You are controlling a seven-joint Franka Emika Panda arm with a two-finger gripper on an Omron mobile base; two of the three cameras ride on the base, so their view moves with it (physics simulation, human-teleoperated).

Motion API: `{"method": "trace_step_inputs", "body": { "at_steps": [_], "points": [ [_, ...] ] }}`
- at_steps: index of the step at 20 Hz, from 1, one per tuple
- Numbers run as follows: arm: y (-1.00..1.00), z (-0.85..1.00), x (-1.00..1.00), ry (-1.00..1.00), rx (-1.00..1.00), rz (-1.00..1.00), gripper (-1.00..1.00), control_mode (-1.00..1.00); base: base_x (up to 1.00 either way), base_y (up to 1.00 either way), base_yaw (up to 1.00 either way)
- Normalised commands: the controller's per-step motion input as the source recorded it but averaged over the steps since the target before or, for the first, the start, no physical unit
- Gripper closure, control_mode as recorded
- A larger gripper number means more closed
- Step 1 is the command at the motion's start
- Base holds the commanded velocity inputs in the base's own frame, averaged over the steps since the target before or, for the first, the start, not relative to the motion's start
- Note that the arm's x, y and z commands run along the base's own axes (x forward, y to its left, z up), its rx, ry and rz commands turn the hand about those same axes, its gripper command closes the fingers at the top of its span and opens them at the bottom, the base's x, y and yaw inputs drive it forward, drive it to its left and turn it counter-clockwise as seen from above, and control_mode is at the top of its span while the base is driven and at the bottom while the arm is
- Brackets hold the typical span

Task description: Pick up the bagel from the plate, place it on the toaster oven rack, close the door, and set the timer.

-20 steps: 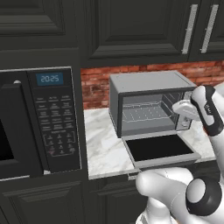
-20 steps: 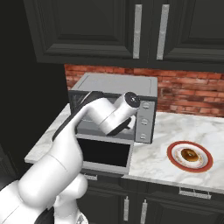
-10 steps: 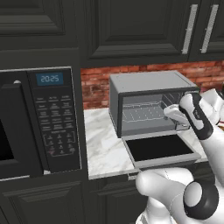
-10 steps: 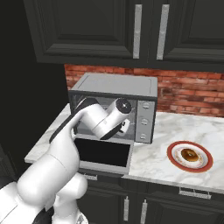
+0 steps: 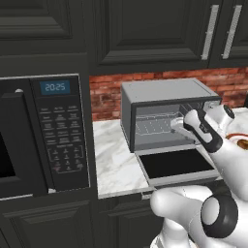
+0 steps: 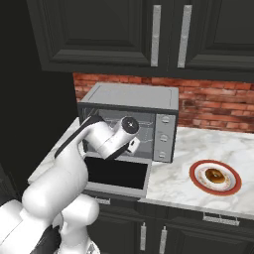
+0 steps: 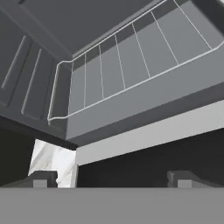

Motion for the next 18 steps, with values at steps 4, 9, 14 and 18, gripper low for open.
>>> {"method": "trace_step_inputs", "body": {
  "at_steps": [4,9,14,18],
  "points": [
    [0.07,-0.18,0.26,-0.05,0.11,-0.11,-1.00,-1.00,0.00,0.00,0.00],
    [0.01,-0.09,0.29,-0.06,0.11,-0.13,-1.00,-1.00,0.00,0.00,0.00],
    [0.00,-0.07,0.32,-0.01,0.09,-0.12,-1.00,-1.00,0.00,0.00,0.00],
    [0.00,-0.11,0.33,0.00,0.07,-0.10,-1.00,-1.00,0.00,0.00,0.00]
  ]
}}
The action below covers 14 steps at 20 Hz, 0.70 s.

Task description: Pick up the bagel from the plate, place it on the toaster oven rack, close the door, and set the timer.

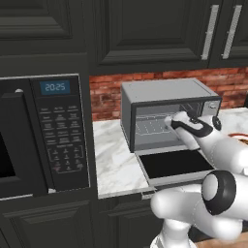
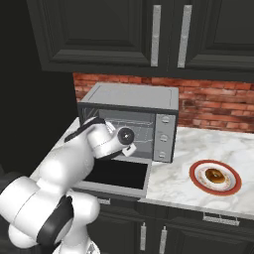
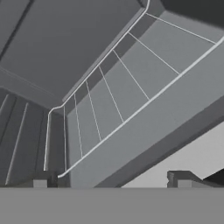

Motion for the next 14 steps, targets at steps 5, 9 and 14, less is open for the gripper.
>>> {"method": "trace_step_inputs", "body": {
  "at_steps": [5,9,14],
  "points": [
    [0.00,-0.17,0.26,0.00,0.07,-0.08,-1.00,-1.00,0.00,0.00,0.00],
    [0.00,-0.12,0.21,0.00,0.07,-0.07,-1.00,-1.00,0.00,0.00,0.00],
    [0.00,-0.15,0.24,0.00,0.05,-0.07,-1.00,-1.00,0.00,0.00,0.00]
  ]
}}
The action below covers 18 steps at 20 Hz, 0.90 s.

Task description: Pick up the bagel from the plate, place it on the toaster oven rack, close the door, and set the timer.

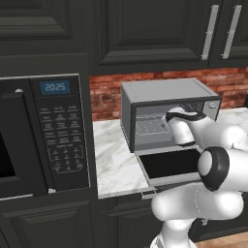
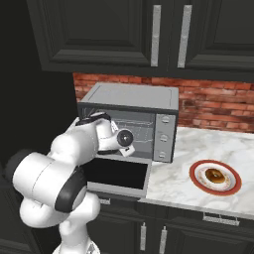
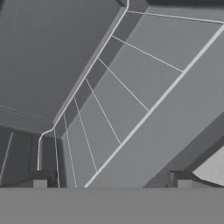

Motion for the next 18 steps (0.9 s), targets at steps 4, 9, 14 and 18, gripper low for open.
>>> {"method": "trace_step_inputs", "body": {
  "at_steps": [4,9,14,18],
  "points": [
    [0.00,-0.18,0.22,0.00,0.03,-0.07,-1.00,-1.00,0.00,0.00,0.00],
    [0.00,-0.24,0.21,0.00,0.01,-0.07,-1.00,-1.00,0.00,0.00,0.00],
    [-0.01,-0.18,0.25,0.00,0.00,-0.07,-1.00,-1.00,0.00,0.00,0.00],
    [-0.04,-0.16,0.24,0.00,0.00,-0.06,-1.00,-1.00,0.00,0.00,0.00]
  ]
}}
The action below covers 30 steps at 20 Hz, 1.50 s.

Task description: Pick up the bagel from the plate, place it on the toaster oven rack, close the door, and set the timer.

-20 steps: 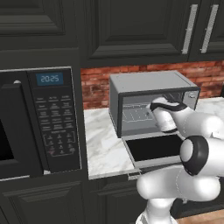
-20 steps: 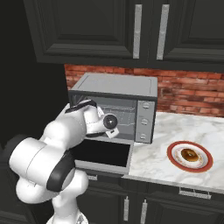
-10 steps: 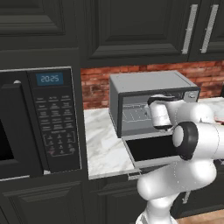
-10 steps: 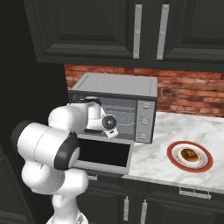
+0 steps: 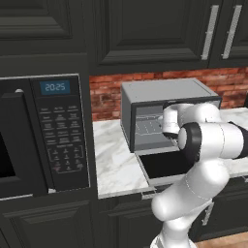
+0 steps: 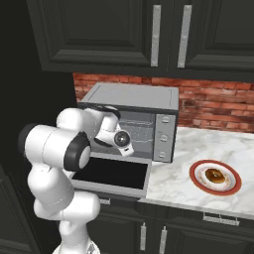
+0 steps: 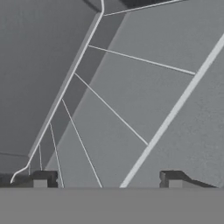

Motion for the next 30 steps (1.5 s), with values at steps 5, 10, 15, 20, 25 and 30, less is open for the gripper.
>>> {"method": "trace_step_inputs", "body": {
  "at_steps": [5,10,15,20,25,30],
  "points": [
    [-0.03,-0.15,0.25,0.00,0.01,-0.05,-1.00,-1.00,0.00,0.00,0.00],
    [-0.04,-0.20,0.14,0.00,0.02,-0.04,1.00,-1.00,0.00,0.00,0.00],
    [-0.02,-0.24,0.03,0.03,0.00,-0.03,1.00,-1.00,0.00,0.00,0.00],
    [-0.15,-0.20,-0.09,0.08,0.00,-0.01,1.00,-1.00,0.00,0.00,0.00],
    [-0.13,-0.39,-0.39,0.12,0.00,-0.02,1.00,-1.00,0.00,0.00,0.00],
    [-0.11,-0.44,-0.54,0.13,0.00,-0.02,1.00,-1.00,0.00,0.00,0.00]
  ]
}}
